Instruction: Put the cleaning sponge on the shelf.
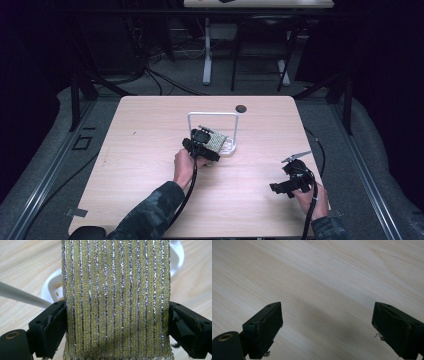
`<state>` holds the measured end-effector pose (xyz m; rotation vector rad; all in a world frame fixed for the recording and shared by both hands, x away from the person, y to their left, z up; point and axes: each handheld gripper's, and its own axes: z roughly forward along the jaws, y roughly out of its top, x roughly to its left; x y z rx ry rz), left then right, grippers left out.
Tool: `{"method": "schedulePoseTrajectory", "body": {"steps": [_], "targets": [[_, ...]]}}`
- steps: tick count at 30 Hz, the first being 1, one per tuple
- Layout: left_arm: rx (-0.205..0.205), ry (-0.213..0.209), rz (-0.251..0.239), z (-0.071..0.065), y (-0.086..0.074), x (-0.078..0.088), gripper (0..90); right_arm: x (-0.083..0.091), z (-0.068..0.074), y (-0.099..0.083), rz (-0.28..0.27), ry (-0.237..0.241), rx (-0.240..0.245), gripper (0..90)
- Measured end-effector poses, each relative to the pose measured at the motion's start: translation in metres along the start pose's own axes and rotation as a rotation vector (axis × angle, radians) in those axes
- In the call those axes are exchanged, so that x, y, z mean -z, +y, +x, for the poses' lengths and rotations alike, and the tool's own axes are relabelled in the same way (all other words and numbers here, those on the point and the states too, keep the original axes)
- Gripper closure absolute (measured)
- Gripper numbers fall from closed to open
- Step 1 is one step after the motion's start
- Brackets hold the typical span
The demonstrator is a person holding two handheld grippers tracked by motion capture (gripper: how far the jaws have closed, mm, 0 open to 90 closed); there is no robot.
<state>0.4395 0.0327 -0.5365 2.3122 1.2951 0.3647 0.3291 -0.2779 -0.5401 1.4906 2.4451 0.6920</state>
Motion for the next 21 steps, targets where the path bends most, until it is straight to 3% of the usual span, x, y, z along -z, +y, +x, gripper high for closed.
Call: {"method": "schedulePoseTrajectory", "body": {"steps": [9,21], "targets": [[0.005,0.040,-0.026,-0.010,0.008,-0.008,9.3,0.001,0.001,0.000,-0.002,0.001,0.000,9.1],[0.007,0.062,-0.025,-0.010,0.023,-0.020,8.9,0.000,0.000,0.000,-0.003,0.011,0.009,9.0]]}}
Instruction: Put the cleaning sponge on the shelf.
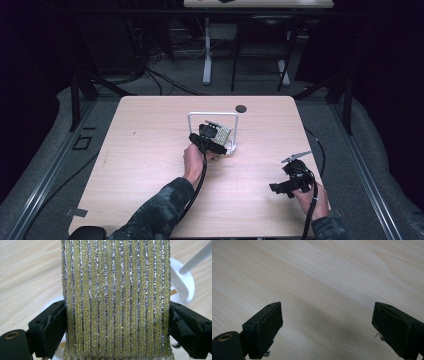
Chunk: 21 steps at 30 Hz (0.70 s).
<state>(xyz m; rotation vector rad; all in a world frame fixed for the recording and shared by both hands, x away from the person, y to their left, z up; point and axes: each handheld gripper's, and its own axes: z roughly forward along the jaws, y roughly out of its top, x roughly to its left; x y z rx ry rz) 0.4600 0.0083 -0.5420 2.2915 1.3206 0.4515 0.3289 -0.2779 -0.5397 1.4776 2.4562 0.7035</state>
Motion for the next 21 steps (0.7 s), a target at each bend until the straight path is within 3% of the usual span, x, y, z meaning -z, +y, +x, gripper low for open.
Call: {"method": "schedulePoseTrajectory", "body": {"steps": [6,21], "targets": [[0.000,0.010,0.018,-0.0031,-0.0006,-0.0080,8.3,0.0005,0.0004,-0.0001,-0.001,0.000,-0.004,8.9],[-0.018,0.008,0.009,-0.0055,-0.0006,-0.0065,5.8,0.0028,0.0000,-0.0001,-0.022,0.017,-0.004,7.6]]}}
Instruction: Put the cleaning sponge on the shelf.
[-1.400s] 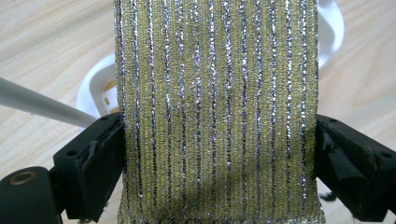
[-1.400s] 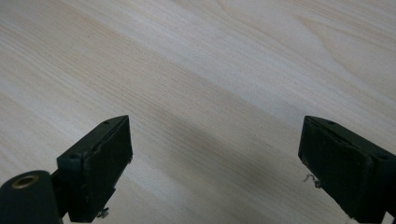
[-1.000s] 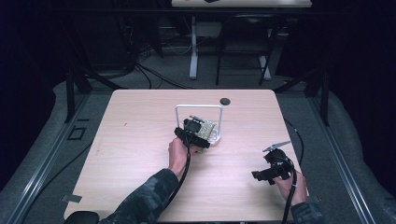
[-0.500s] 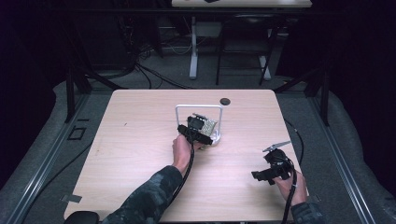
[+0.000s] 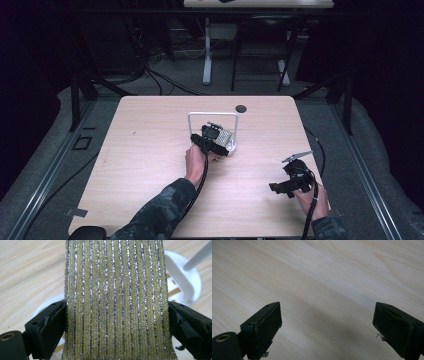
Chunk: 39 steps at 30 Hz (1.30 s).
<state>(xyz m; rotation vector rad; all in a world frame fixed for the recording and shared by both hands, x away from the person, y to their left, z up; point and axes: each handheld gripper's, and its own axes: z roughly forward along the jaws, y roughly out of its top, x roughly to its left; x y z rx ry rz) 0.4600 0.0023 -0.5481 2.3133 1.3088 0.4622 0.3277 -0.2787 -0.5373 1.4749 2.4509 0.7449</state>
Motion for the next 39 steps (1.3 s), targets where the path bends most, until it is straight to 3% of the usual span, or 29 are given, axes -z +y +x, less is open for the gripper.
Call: {"method": "schedulePoseTrajectory", "body": {"steps": [9,19,33,39], "targets": [[0.004,-0.023,-0.013,0.001,0.000,0.008,0.0,0.001,0.000,0.000,-0.003,-0.006,0.008,7.5],[-0.073,-0.058,-0.002,0.002,-0.006,0.028,0.2,0.003,0.001,0.000,-0.012,-0.011,0.004,7.8],[-0.195,-0.144,-0.009,0.004,-0.013,0.070,0.7,0.001,0.001,0.000,-0.010,-0.010,-0.001,8.0],[-0.224,-0.166,-0.010,0.010,-0.020,0.084,1.9,0.002,0.001,0.000,-0.003,-0.010,-0.001,8.1]]}}
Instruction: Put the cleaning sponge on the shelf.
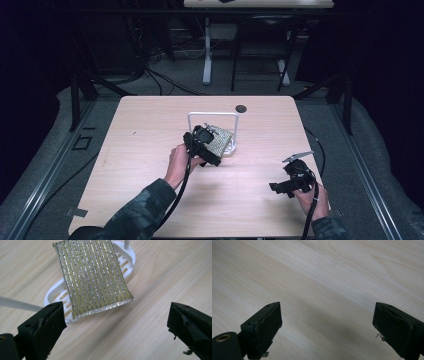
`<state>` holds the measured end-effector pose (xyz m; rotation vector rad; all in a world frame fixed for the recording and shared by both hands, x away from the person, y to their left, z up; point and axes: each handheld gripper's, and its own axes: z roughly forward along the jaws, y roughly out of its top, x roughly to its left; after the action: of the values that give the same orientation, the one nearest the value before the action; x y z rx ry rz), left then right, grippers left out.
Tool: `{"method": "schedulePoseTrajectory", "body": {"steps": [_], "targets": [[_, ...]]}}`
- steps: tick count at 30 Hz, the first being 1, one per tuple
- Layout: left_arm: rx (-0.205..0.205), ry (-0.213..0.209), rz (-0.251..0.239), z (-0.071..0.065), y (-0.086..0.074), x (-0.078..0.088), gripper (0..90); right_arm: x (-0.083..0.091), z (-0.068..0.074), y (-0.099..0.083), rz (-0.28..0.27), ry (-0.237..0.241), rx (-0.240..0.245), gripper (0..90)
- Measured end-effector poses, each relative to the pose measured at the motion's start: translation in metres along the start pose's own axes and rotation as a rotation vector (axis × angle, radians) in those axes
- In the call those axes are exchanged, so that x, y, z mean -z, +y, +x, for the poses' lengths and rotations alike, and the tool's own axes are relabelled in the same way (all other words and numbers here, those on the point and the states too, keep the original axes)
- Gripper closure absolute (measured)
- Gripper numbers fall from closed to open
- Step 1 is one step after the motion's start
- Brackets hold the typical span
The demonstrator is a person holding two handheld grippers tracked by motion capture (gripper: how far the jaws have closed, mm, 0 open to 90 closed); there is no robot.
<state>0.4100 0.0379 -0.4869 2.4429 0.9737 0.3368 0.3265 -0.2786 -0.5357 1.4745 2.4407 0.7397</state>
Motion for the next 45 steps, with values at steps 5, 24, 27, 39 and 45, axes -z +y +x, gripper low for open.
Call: {"method": "schedulePoseTrajectory", "body": {"steps": [5,24,27,39,45], "targets": [[-0.009,-0.003,0.007,0.007,-0.009,0.013,2.7,0.000,0.000,0.000,0.008,-0.006,0.008,8.1],[0.022,0.040,0.000,0.033,-0.063,0.047,0.5,-0.002,0.002,0.000,0.011,-0.007,0.012,8.2],[0.030,0.044,0.005,0.038,-0.071,0.050,0.3,-0.002,0.002,0.000,0.017,-0.009,0.013,8.2],[0.078,0.064,0.006,0.056,-0.106,0.056,0.2,-0.002,0.003,0.000,0.022,-0.014,0.013,8.3],[0.102,0.073,0.025,0.066,-0.129,0.054,0.2,-0.003,0.003,-0.001,0.029,-0.010,0.013,8.4]]}}
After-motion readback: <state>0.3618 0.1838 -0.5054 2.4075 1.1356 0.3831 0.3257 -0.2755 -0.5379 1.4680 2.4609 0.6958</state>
